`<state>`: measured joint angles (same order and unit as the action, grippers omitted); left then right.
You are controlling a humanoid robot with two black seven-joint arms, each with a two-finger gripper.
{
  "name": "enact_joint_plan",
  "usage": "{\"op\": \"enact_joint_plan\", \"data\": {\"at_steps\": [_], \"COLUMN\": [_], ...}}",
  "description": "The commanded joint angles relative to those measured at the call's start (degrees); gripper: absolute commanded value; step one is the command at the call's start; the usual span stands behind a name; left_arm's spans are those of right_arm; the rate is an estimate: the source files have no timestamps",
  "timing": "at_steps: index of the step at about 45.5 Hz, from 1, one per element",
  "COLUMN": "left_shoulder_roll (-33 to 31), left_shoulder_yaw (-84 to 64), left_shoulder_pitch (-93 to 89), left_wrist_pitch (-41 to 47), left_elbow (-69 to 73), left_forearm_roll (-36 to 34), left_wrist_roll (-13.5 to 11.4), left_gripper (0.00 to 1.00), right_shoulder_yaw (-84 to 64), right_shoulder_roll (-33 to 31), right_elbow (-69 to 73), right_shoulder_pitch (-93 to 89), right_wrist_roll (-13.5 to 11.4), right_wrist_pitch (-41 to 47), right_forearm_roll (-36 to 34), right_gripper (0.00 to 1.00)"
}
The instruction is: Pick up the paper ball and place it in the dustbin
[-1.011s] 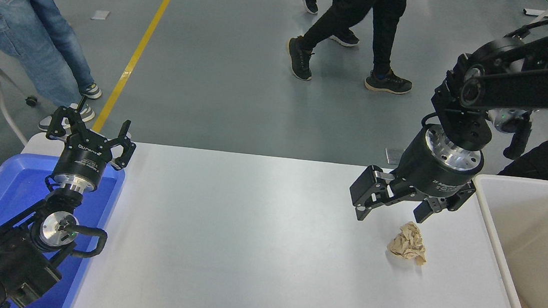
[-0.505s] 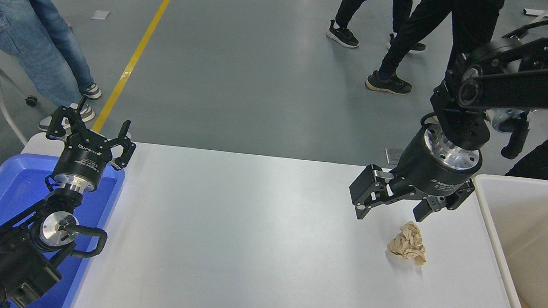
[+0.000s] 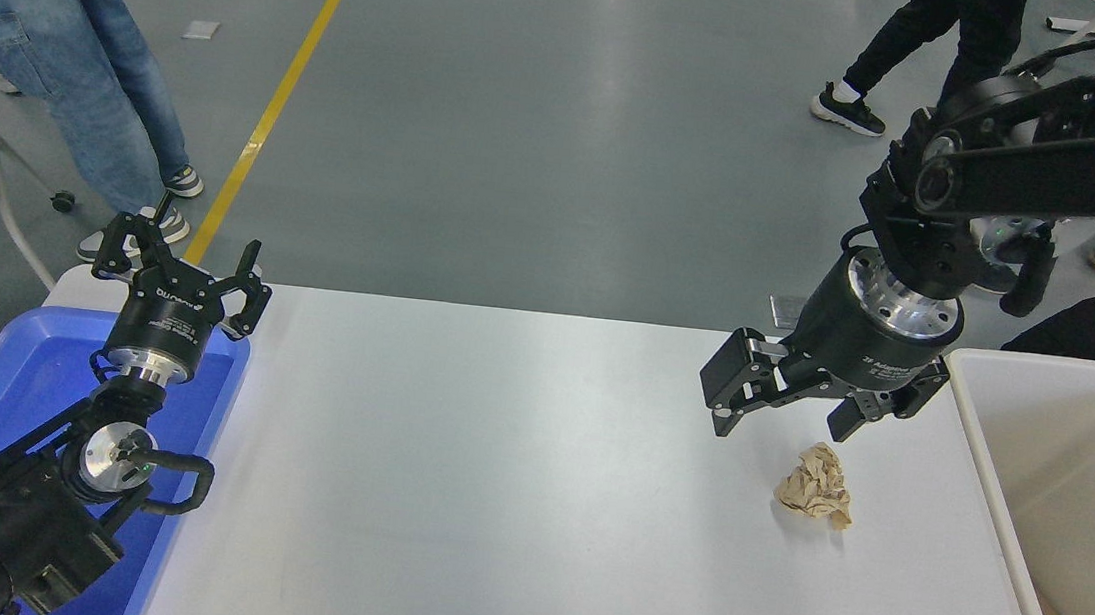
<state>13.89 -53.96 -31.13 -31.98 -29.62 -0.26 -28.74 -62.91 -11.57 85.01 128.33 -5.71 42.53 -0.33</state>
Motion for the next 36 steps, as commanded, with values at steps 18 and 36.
{"op": "enact_joint_plan", "data": {"at_steps": [18,36], "left_shoulder_roll": [0.0,0.0], "left_shoulder_yaw": [-0.1,-0.1], "left_shoulder_pitch": [-0.1,0.0], "left_wrist_pitch": [-0.1,0.0], "left_elbow": [0.0,0.0], "left_forearm_roll": [0.0,0.0], "left_wrist_roll": [0.1,0.0], "left_gripper": [0.98,0.98], "right_shoulder_yaw": [-2.0,-1.7], "right_shoulder_roll": [-0.3,1.9], "right_elbow": [-8.3,-24.4], "right_shoulder_pitch": [-1.5,-20.1], "right_wrist_roll": [0.1,0.0], "right_wrist_pitch": [-0.3,-7.7], "right_forearm_roll": [-1.1,2.2], "right_gripper": [1.00,1.00]}}
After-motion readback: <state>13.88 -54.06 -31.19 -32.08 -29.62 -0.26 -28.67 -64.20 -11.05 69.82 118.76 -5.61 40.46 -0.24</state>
